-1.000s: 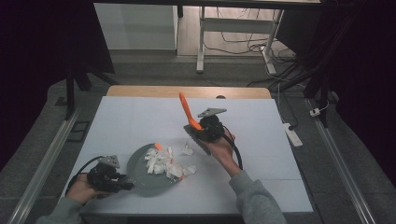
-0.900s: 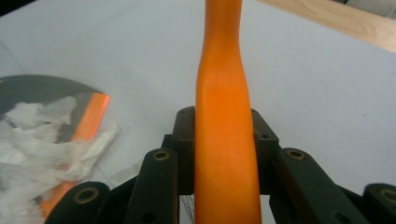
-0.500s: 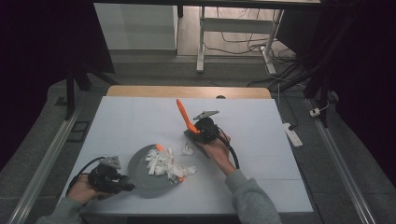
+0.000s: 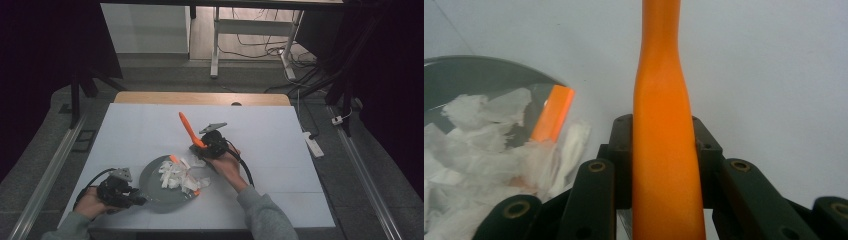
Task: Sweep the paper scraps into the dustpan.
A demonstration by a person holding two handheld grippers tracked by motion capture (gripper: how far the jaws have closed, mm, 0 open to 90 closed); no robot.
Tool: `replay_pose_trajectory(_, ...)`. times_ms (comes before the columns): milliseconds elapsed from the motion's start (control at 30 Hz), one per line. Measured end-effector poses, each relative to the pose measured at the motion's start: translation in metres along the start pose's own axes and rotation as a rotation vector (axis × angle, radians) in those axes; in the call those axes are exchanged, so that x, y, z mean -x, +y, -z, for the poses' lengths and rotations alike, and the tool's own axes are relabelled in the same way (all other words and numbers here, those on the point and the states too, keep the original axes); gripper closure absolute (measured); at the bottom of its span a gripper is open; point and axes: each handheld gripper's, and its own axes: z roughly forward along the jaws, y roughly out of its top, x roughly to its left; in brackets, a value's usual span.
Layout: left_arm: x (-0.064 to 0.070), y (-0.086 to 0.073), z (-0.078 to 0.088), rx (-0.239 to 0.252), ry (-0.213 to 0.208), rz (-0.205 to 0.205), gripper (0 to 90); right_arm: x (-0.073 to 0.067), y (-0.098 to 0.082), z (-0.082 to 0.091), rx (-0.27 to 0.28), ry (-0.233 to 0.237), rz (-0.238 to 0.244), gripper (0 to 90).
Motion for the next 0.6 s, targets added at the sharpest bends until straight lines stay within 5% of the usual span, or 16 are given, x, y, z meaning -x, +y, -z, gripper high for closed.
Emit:
replay_pose_trajectory(367, 0.001, 0.002, -0.002, 0.002, 0.001, 0.004, 61.2, -0.027, 0.001, -0.005, 0.010, 0.069, 0.032, 70.6)
replay_pose_trajectory(600, 0.001, 0.003, -0.003, 0.004, 0.002, 0.006, 61.2, -0.055, 0.005, -0.009, 0.026, 0.157, 0.062, 70.6)
